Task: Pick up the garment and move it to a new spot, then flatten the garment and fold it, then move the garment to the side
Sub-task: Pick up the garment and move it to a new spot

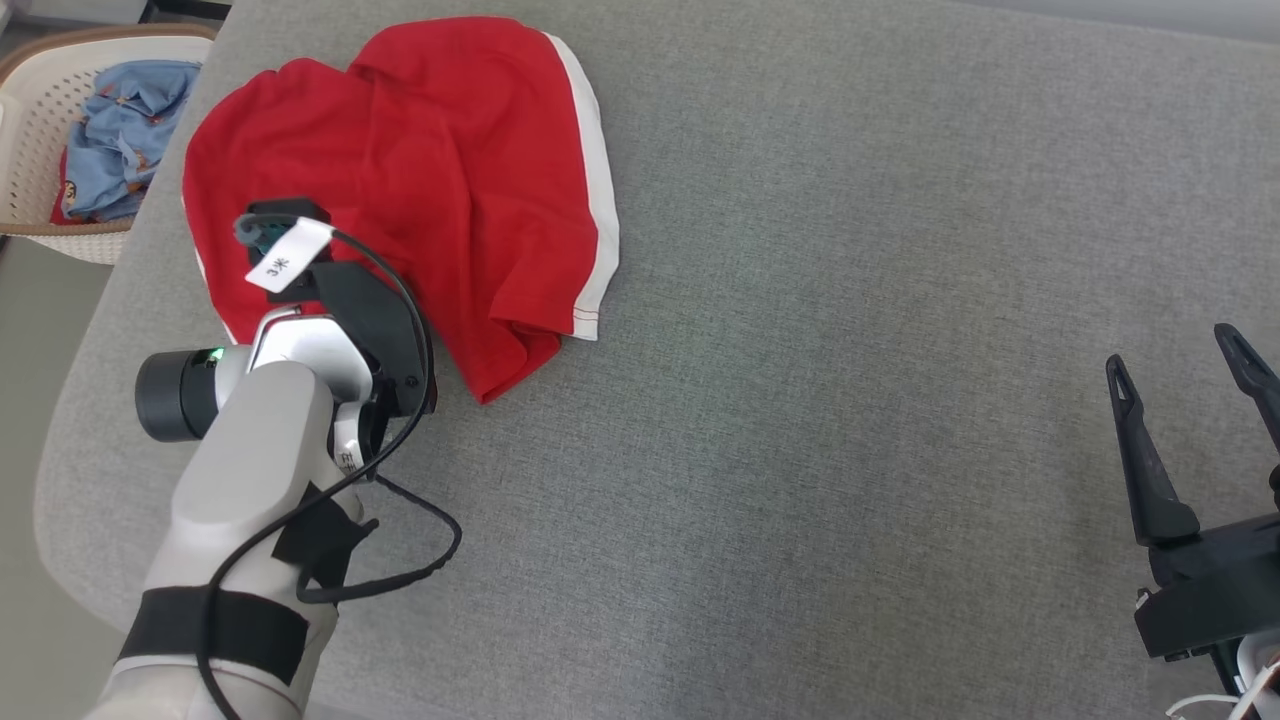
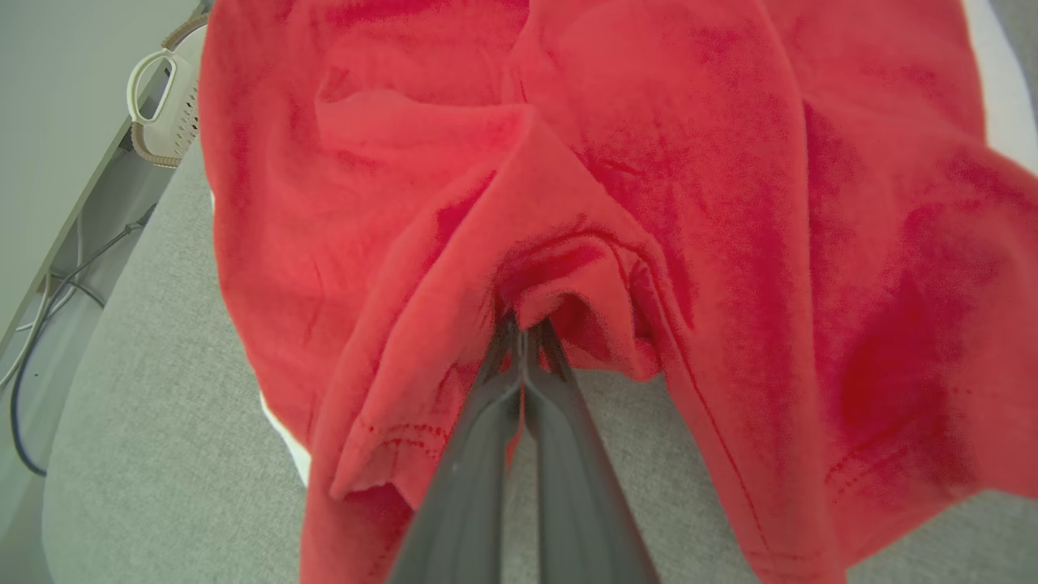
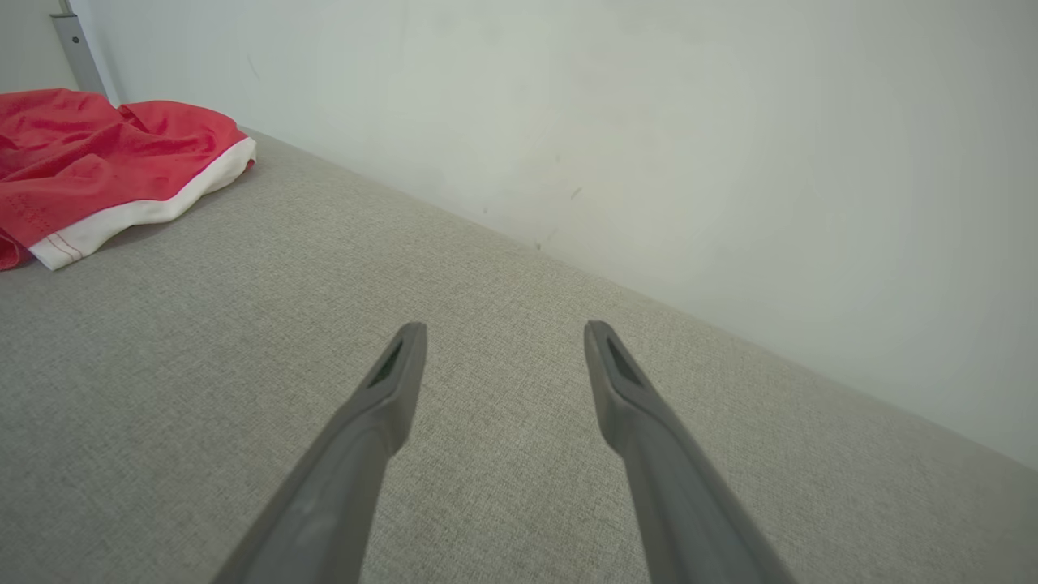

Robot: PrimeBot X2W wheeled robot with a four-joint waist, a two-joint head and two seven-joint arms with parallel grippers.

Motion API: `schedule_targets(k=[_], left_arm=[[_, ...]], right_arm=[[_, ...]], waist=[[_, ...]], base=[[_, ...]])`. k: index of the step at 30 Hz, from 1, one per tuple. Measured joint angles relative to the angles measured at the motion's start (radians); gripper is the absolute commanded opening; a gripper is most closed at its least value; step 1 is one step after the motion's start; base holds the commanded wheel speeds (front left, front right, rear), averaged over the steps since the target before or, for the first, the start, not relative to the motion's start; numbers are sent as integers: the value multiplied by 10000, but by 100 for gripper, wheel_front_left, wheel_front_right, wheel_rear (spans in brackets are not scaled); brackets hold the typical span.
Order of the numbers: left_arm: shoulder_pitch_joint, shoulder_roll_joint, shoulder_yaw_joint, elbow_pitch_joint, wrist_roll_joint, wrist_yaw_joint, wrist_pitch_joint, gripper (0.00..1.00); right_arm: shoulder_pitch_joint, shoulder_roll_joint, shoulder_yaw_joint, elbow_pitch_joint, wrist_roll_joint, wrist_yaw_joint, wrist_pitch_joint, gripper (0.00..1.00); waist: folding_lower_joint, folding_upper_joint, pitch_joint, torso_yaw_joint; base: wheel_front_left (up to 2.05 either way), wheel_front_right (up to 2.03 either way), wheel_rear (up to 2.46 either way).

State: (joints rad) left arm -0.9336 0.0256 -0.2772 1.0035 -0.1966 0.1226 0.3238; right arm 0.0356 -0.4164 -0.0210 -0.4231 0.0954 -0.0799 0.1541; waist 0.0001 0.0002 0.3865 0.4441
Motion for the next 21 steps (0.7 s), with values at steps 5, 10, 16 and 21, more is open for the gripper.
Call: schedule_targets(k=[5,10,16,21], left_arm=[[-192,-81,322,205,-311,2,-443,0],[-635,-113,360,194,-612,4,-1055,0],[-1005,-100,-1220,-815,-1471,-347,-1590,0],[-1002,-59,-2637,-1611,-2036,-443,-1737,0]], right_arm=[[-21,33,42,88,56,-2,48,100],[-144,180,244,320,184,-2,42,100],[-740,780,865,970,412,8,-171,100],[-982,1208,1080,1442,627,8,-439,100]], waist=[[1,0,-81,122],[0,0,-366,207],[-1,-2,-947,114],[-2,-2,-1380,-218]], base=[[0,0,0],[0,0,0],[0,0,0],[0,0,0]])
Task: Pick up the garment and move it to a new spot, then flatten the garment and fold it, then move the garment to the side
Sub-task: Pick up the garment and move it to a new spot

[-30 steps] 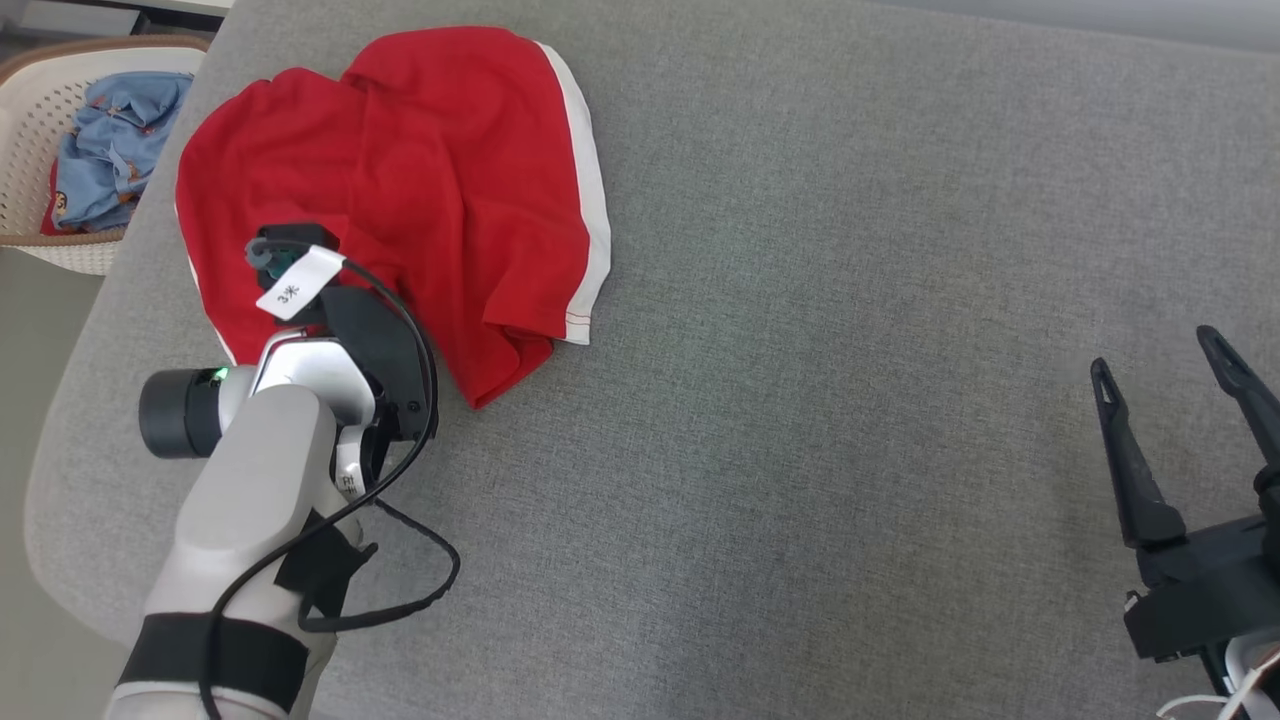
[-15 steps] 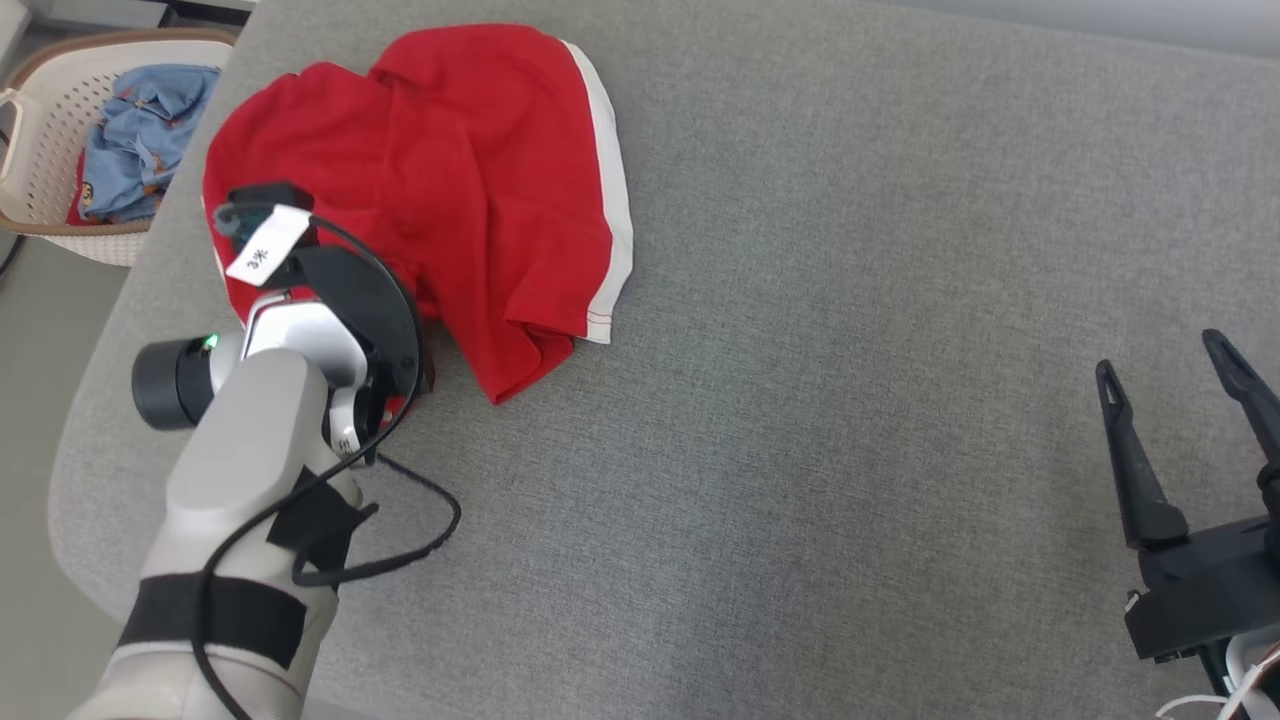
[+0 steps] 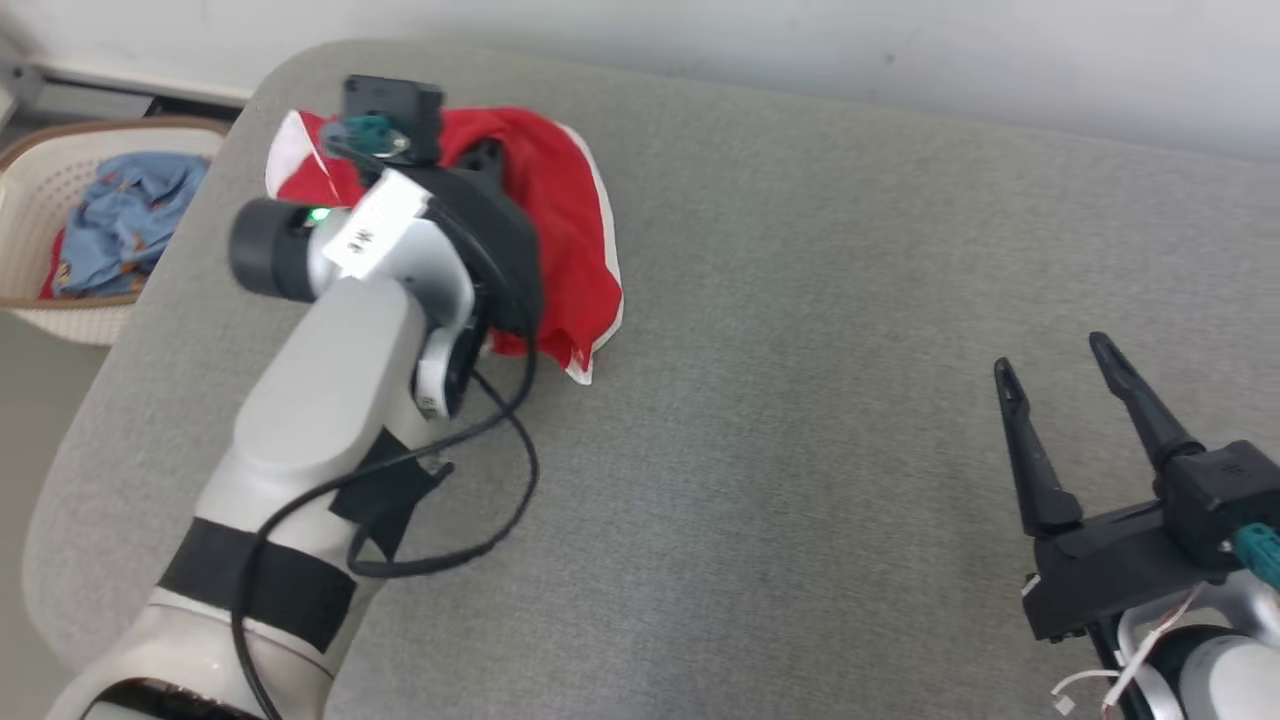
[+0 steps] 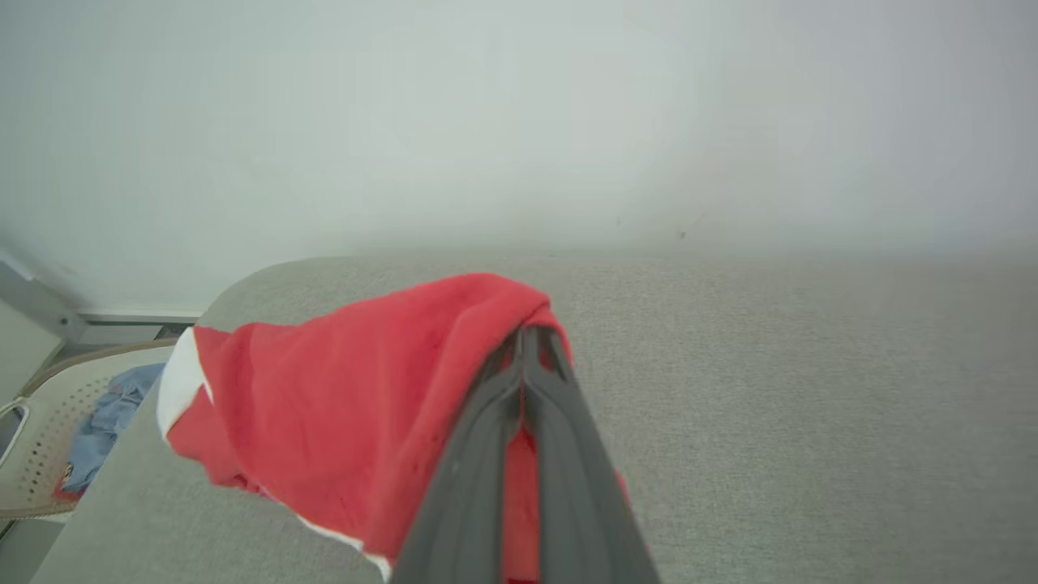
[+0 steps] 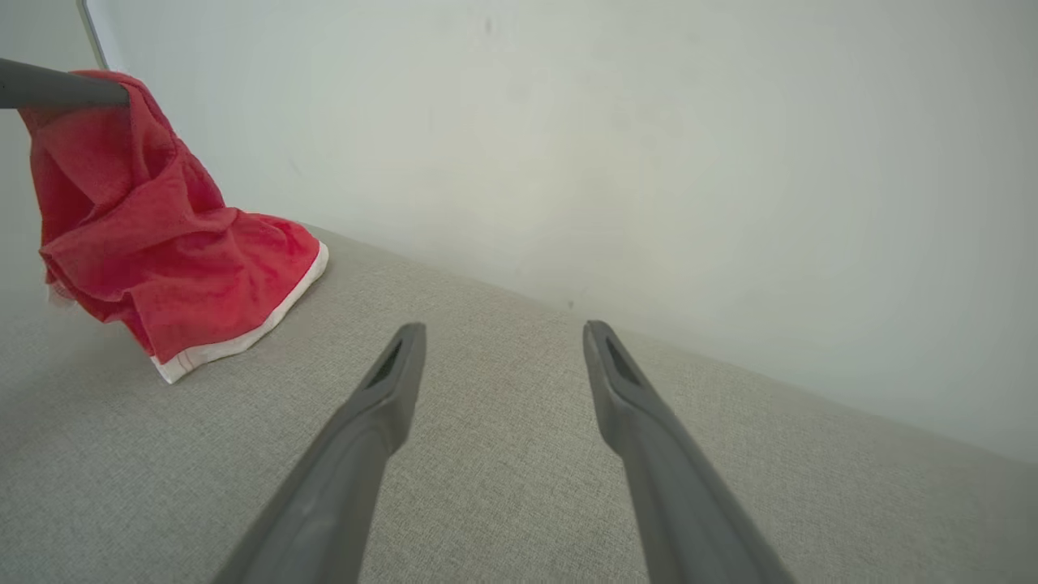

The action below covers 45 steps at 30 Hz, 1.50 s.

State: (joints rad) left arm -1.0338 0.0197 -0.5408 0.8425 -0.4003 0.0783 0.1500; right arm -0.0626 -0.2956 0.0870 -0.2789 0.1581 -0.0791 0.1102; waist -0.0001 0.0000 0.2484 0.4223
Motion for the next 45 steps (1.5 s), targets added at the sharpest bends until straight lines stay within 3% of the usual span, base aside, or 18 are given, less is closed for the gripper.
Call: schedule_targets(k=[15,17,29,32,33,38,45], left_arm=[[779,113,-3618,-2491,-2119,155,151,0],[772,130,-4414,-2844,-2575,284,274,0],[379,161,-5327,-2811,-3965,458,518,0],[248,144,-5193,-2387,-4169,458,437,55],[223,148,-5154,-2255,-4195,458,416,100],[-144,153,-5428,-2203,-4575,458,232,100],[-268,151,-5206,-1793,-5076,458,-280,100]], right_arm=[[-68,867,295,851,167,-90,-800,100],[-54,1030,322,871,171,-111,-965,100],[62,1335,412,888,173,-190,-1384,100],[-247,1415,602,1101,207,-171,-1450,100],[-373,1444,627,1151,236,-161,-1459,100],[-465,1377,228,1298,284,-174,-1707,100],[-469,1375,132,1528,474,-174,-1948,100]], waist=[[0,0,-1049,-1895],[0,-1,-1224,-2503],[0,-1,-1301,-4350],[1,0,-1221,-4802],[2,0,-1188,-4953],[2,0,-921,-5593],[2,0,-760,-5382]], base=[[0,0,0],[0,0,0],[0,0,0],[0,0,0],[0,0,0],[0,0,0],[0,0,0]])
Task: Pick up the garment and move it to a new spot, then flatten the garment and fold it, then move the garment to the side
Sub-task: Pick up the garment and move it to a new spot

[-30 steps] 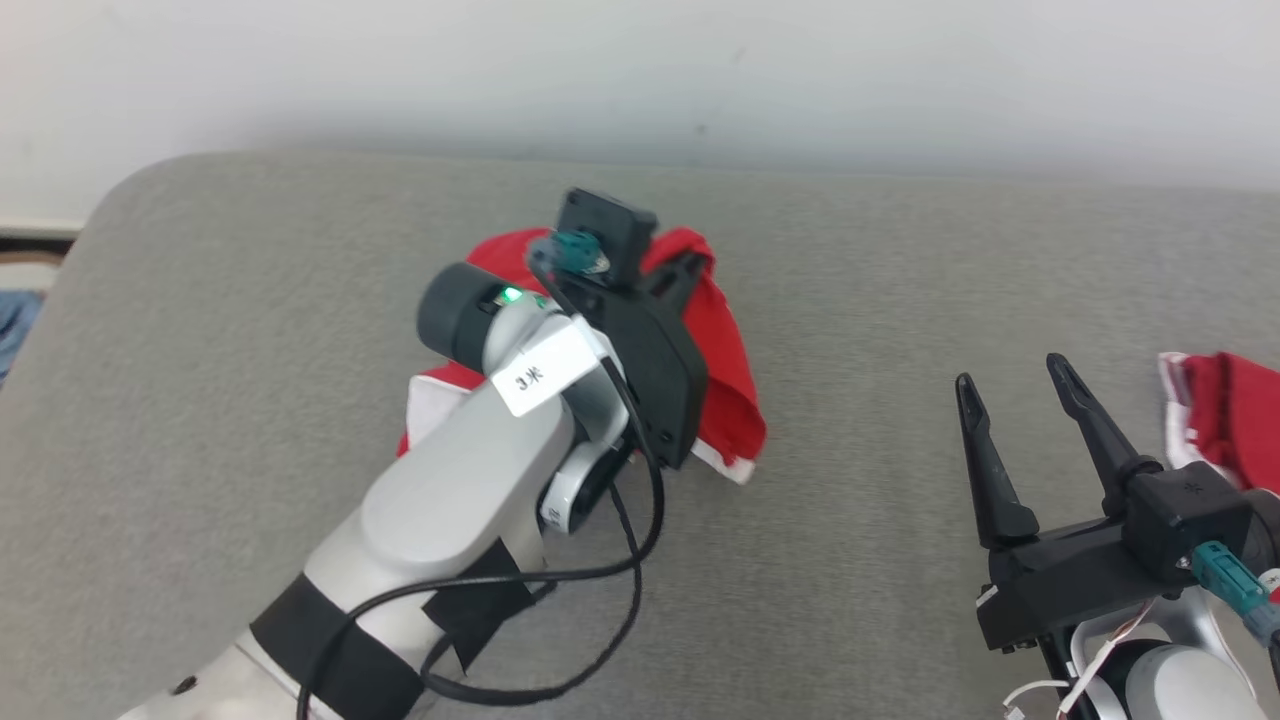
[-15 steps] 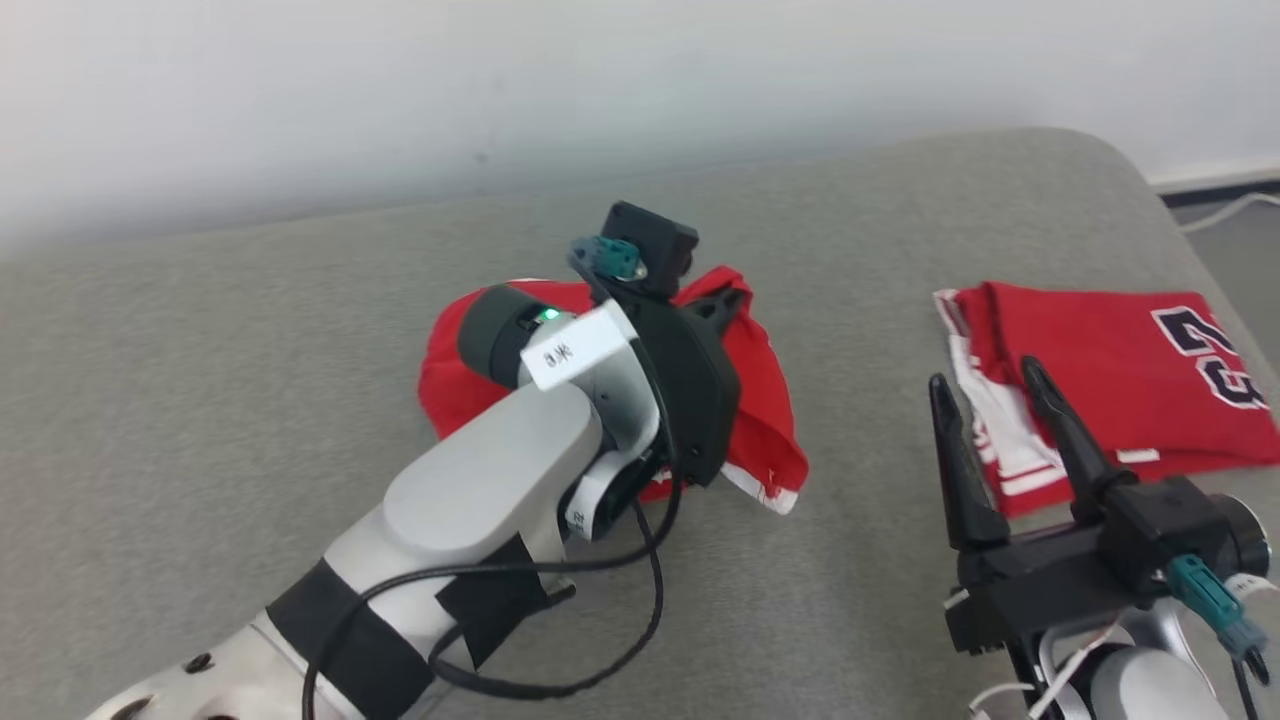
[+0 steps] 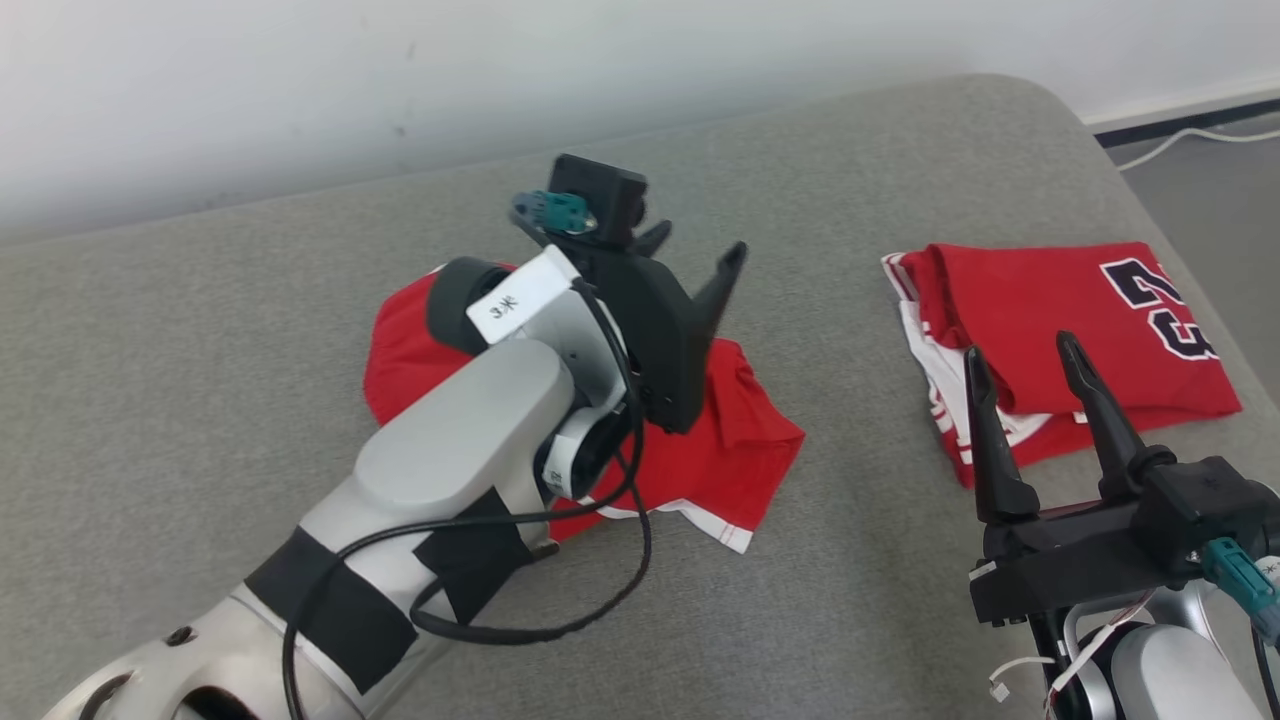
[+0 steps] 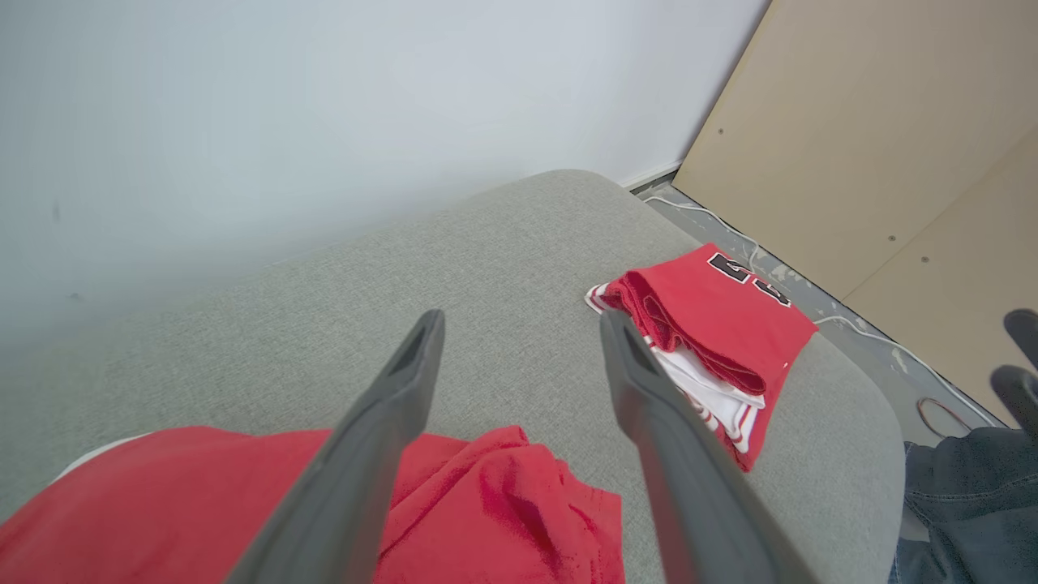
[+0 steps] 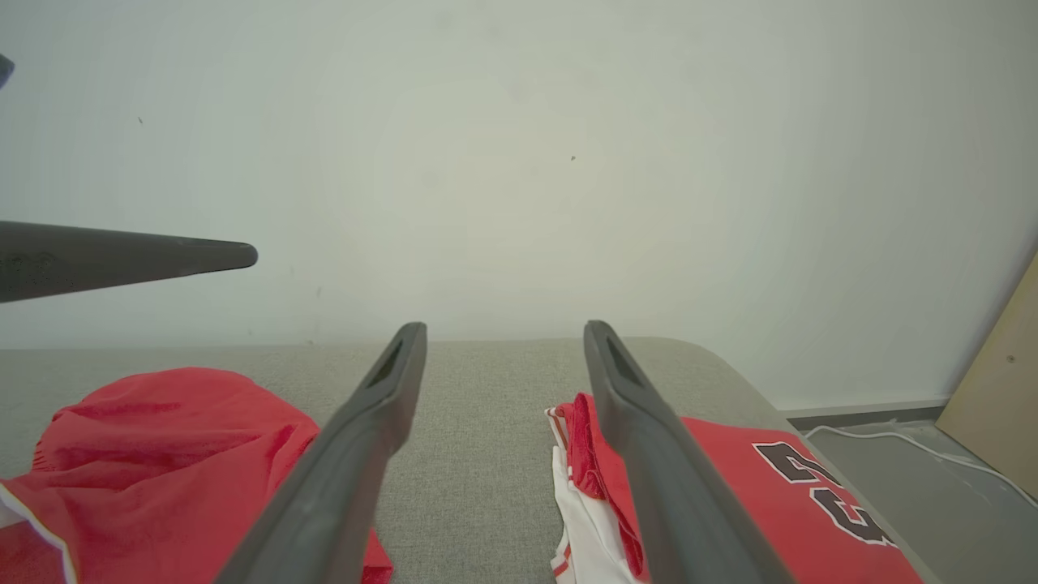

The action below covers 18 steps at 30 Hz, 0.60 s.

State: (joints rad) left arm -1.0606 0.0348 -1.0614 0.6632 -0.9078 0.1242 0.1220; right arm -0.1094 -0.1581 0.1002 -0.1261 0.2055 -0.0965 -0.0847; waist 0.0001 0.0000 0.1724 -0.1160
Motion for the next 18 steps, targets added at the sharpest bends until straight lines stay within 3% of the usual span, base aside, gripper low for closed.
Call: schedule_targets(k=[6,13,18], left_arm=[[124,17,759,786,238,2,-947,100],[1836,1028,1735,362,826,2,-2922,100],[3462,1419,2955,203,1501,0,-3940,100]], right_arm=[[8,0,-144,238,46,0,-215,100],[441,-33,-422,497,86,-15,-405,100],[880,15,-518,600,136,-90,-487,100]], waist=[[0,0,-148,446],[-1,0,-660,1065],[-1,0,-1110,1477]], base=[[0,0,0],[0,0,0],[0,0,0]])
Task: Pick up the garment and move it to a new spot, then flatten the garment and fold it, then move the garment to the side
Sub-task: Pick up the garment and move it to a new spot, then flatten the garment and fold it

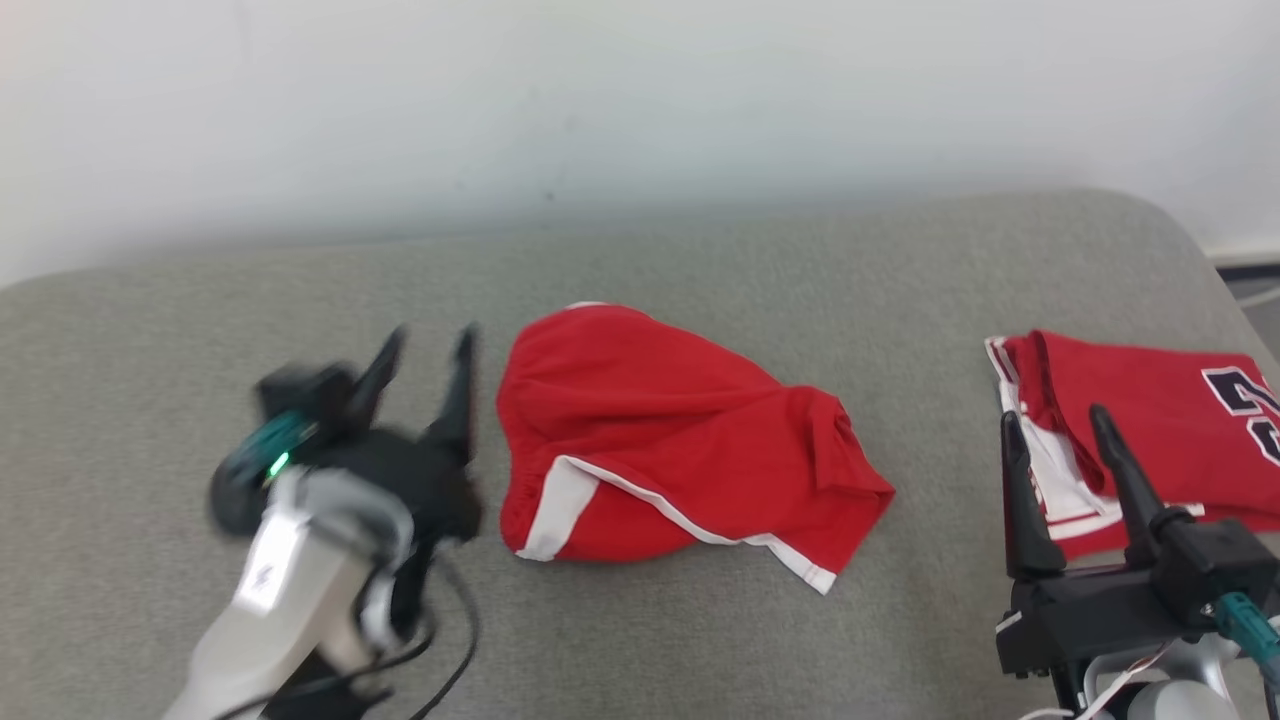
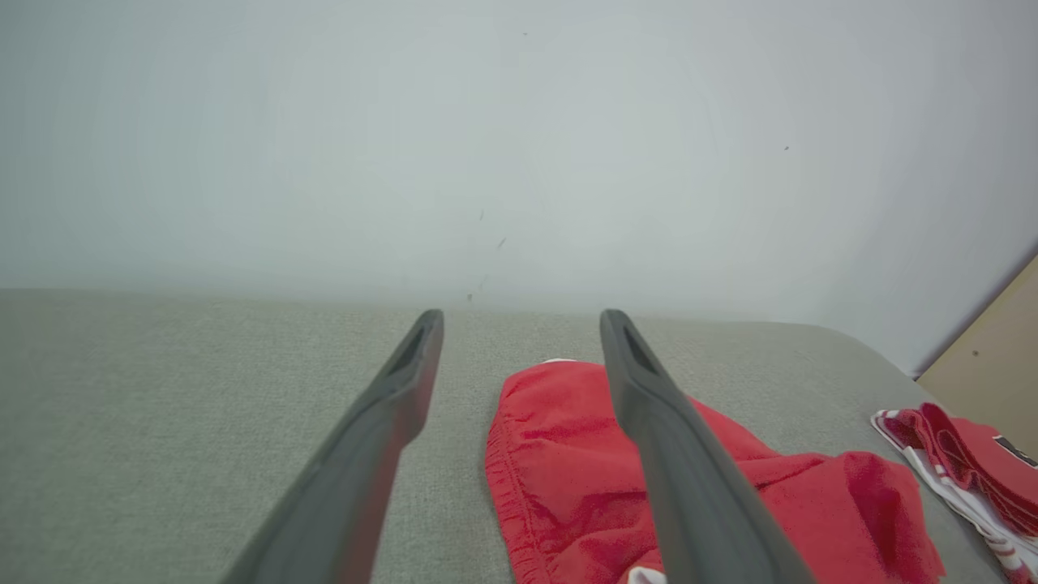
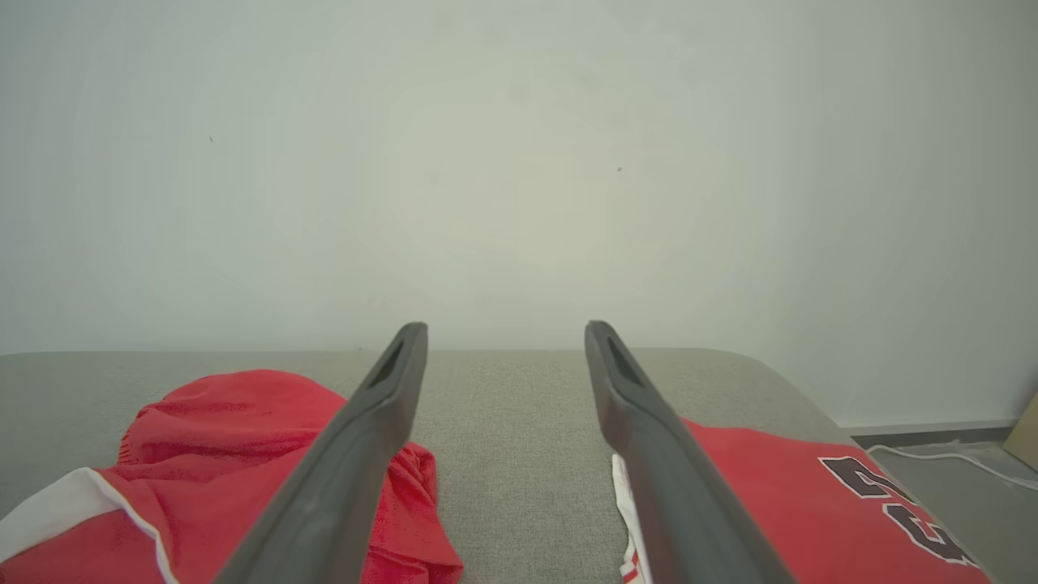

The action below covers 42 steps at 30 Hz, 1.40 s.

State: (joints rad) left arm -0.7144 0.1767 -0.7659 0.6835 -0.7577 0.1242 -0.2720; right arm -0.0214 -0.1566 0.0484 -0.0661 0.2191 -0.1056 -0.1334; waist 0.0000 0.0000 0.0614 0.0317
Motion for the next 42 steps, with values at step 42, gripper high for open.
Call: schedule_targets(k=[42], left_arm=[[6005,663,2882,-5547,3051,2,1164,100]], right_arm=[[172,190,-59,650,257,0,19,100]], waist=[[0,0,-334,321]], base=[[0,0,0]])
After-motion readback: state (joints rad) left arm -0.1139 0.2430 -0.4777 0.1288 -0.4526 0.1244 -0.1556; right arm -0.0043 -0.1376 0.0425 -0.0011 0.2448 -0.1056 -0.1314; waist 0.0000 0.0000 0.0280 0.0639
